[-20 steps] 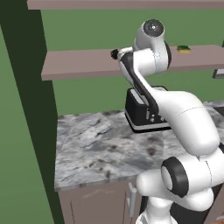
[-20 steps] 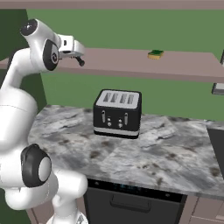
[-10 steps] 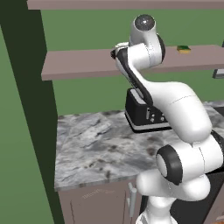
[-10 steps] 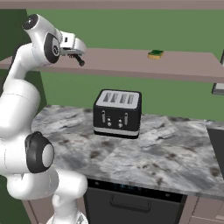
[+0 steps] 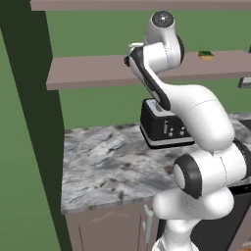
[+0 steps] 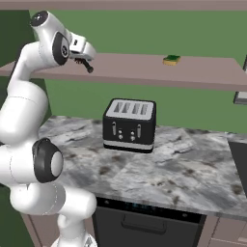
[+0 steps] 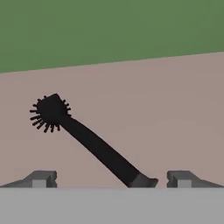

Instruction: Locate and retrieve the dish brush and sponge from the cabinet. Place them next to the sink.

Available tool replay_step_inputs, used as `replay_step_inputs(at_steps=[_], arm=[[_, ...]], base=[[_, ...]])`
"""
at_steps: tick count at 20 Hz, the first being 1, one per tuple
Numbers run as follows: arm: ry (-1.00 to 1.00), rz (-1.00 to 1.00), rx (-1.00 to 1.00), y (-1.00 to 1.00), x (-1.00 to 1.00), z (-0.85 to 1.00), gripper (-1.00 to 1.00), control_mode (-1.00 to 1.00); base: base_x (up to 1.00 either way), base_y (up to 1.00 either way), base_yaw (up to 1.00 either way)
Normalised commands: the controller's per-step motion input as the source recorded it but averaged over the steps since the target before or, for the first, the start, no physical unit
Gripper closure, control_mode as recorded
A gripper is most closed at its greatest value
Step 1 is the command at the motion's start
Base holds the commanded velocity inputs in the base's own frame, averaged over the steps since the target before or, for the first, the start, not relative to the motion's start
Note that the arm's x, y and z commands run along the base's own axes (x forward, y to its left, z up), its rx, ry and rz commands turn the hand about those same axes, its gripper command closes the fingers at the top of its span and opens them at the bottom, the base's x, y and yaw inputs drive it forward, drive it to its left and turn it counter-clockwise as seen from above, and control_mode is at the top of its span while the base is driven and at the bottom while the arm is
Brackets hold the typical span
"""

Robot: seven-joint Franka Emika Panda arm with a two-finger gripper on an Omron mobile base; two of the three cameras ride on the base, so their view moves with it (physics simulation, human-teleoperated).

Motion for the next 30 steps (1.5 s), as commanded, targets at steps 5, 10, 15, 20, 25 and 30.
replay_step_inputs(at_steps=[5,10,15,20,25,30], arm=[[0.03,0.12,0.02,-0.12,0.06,0.00,-1.00,-1.00],[0.00,0.19,0.00,-0.13,0.02,0.00,-1.00,-1.00],[0.00,0.23,0.04,-0.04,0.00,-0.02,-1.00,-1.00],[0.00,0.25,0.04,0.00,-0.02,0.00,-1.00,-1.00],[-0.03,0.23,0.00,0.00,0.00,0.00,-1.00,-1.00],[-0.04,0.15,0.00,0.05,0.01,0.00,-1.00,-1.00]], base=[[0.00,0.00,0.00],[0.00,0.00,0.00],[0.00,0.00,0.00],[0.00,0.00,0.00],[0.00,0.00,0.00],[0.00,0.00,0.00]])
